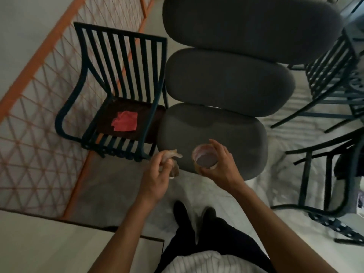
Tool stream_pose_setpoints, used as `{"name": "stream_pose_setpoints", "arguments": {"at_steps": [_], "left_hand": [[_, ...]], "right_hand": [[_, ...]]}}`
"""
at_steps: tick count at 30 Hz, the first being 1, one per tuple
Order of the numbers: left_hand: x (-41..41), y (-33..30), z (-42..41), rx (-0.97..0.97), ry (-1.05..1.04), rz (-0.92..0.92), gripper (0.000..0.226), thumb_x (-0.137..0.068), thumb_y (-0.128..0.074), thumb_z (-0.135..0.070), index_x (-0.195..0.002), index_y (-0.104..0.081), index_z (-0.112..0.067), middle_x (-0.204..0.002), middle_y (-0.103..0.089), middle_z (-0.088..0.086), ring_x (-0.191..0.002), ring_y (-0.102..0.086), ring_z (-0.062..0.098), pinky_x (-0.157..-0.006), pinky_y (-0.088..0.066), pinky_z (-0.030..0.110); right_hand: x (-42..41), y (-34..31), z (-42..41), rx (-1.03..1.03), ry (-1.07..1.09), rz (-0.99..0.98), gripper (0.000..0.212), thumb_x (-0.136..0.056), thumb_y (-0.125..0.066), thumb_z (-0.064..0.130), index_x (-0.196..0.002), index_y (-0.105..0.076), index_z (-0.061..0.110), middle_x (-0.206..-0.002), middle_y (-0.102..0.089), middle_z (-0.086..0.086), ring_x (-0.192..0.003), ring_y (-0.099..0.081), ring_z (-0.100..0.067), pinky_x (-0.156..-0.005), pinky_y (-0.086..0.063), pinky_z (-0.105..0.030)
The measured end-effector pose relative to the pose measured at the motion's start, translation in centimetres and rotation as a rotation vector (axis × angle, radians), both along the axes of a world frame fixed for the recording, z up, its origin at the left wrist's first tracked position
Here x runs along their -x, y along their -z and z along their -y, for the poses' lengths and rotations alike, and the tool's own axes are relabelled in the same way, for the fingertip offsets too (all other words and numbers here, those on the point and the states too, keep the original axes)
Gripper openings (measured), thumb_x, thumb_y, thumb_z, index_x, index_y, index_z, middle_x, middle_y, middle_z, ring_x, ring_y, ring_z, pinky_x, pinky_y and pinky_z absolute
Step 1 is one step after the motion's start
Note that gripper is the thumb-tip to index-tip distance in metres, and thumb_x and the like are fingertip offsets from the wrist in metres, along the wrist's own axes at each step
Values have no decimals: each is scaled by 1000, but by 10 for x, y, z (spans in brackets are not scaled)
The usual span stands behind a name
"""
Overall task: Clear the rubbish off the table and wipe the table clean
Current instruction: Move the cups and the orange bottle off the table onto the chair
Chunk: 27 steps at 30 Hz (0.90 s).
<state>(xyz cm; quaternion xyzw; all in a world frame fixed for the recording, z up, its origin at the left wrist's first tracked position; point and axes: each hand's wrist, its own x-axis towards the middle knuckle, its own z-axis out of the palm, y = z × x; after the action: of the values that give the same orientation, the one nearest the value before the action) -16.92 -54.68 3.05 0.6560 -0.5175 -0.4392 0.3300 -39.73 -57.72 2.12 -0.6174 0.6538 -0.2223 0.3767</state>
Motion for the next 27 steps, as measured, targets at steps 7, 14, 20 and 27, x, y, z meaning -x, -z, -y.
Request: {"name": "stream_pose_setpoints", "arguments": {"at_steps": [7,14,20,27], "left_hand": [[14,25,55,-51,47,54,31,-100,-50,-39,-128,-58,-29,-122,-61,-11,-111,-59,6,-96,-49,29],[42,46,111,-143,2,116,45,-96,-49,-49,-133,-59,-26,-126,-65,-7,-115,-61,8,-100,-51,40],[77,66,174,-233,-9,180,32,-102,-54,-31,-133,-61,-27,-124,-66,-9,-113,-62,6,-102,-51,39],[113,112,254,-299,26,245,32,-101,-55,-35,-132,-60,-34,-118,-68,-11,-107,-63,5,-98,-53,34]], "right_hand": [[16,25,42,-81,66,22,99,-67,-87,41,-147,-29,39,-146,-40,4,-130,-42,-20,-106,-44,-40],[44,48,109,-168,42,23,99,-69,-87,37,-149,-29,33,-147,-39,-3,-130,-46,-23,-105,-42,-37],[71,86,178,-249,28,17,102,-66,-88,36,-148,-28,36,-145,-38,-3,-126,-50,-24,-102,-49,-43],[95,151,236,-284,61,-23,97,-64,-86,40,-145,-31,35,-137,-46,-1,-121,-50,-18,-94,-50,-34]]}}
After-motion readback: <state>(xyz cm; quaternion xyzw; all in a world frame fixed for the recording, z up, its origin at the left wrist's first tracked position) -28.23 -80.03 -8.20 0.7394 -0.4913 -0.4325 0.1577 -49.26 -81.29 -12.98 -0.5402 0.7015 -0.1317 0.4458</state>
